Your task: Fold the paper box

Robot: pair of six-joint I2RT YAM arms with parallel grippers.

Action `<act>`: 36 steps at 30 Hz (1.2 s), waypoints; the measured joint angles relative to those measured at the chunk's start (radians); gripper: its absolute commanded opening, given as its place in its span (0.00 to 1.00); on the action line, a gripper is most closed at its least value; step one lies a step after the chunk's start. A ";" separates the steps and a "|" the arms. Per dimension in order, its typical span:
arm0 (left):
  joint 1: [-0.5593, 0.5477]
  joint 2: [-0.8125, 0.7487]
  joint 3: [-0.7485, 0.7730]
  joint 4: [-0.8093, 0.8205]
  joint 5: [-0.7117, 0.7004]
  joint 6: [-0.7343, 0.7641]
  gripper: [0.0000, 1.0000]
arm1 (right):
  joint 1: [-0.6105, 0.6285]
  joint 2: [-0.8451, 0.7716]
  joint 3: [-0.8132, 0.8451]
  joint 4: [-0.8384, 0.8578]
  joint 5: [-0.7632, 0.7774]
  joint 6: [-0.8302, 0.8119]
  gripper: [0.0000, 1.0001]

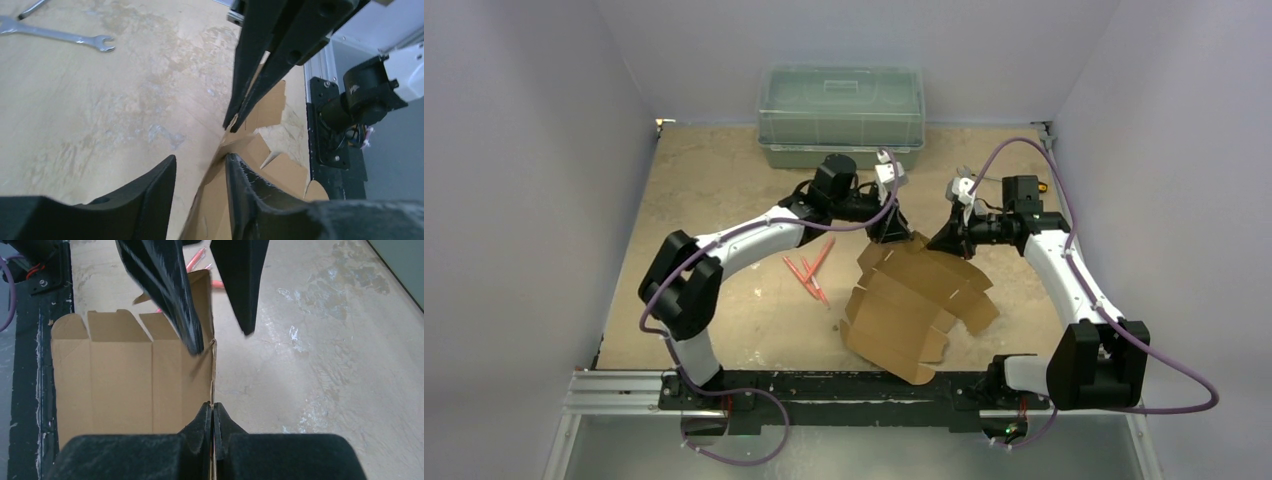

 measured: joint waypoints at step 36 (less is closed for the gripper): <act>0.185 -0.324 -0.860 0.631 -0.174 -0.618 0.56 | -0.010 0.000 0.010 0.003 -0.046 0.026 0.00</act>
